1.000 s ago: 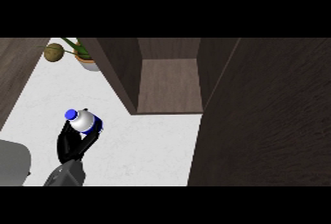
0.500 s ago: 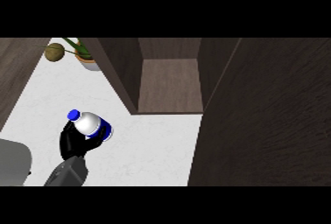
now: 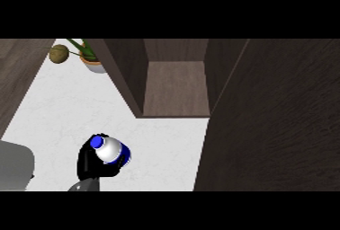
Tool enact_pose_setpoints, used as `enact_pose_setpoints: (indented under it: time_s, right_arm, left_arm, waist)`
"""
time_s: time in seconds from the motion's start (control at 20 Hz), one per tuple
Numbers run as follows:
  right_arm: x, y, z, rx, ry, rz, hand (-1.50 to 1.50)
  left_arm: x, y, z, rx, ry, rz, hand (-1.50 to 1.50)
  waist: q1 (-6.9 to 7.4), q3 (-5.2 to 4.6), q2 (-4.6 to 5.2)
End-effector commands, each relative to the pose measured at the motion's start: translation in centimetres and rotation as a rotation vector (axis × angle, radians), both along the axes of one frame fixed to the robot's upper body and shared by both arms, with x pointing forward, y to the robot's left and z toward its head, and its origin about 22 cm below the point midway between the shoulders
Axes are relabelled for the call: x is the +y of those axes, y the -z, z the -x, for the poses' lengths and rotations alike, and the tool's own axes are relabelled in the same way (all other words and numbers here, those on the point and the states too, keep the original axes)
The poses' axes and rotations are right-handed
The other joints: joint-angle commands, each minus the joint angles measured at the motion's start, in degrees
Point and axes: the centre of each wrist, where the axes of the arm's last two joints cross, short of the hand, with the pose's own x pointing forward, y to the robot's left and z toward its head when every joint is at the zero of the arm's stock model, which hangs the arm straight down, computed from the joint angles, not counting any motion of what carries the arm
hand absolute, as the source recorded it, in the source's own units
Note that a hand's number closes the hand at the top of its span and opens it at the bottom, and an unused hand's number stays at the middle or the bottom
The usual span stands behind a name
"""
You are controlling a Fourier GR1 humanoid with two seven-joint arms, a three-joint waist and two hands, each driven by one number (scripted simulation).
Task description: Pick up the bottled water, place it into the cabinet and close the cabinet
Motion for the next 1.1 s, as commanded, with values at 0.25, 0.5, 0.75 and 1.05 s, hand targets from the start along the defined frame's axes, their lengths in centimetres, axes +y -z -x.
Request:
enact_pose_setpoints:
  time_s: [0.25, 0.5, 0.75, 1.05]
  right_arm:
    - [-0.5, -1.9, 1.1, -0.047, 0.017, 0.011, -1.50]
    - [-0.5, -1.9, 1.7, -0.067, 0.020, 0.011, -1.50]
    - [-0.8, -1.8, 1.1, -0.063, 0.012, 0.000, -1.50]
    - [-1.2, -2.3, 1.1, -0.059, -0.005, 0.025, -1.50]
  left_arm:
    - [-1.9, -3.8, 1.9, -0.028, 0.089, -0.019, 1.50]
    - [-4.4, -6.8, 2.1, -0.042, 0.118, 0.078, 1.50]
    - [-7.0, -11.5, 0.8, -0.063, 0.140, 0.063, 1.50]
    - [-7.9, -14.2, 0.7, -0.093, 0.137, 0.003, 1.50]
  waist:
    - [0.66, -0.02, 0.06]
    - [0.14, -0.05, 0.01]
    - [0.08, -0.02, 0.18]
    - [0.07, -0.06, 0.32]
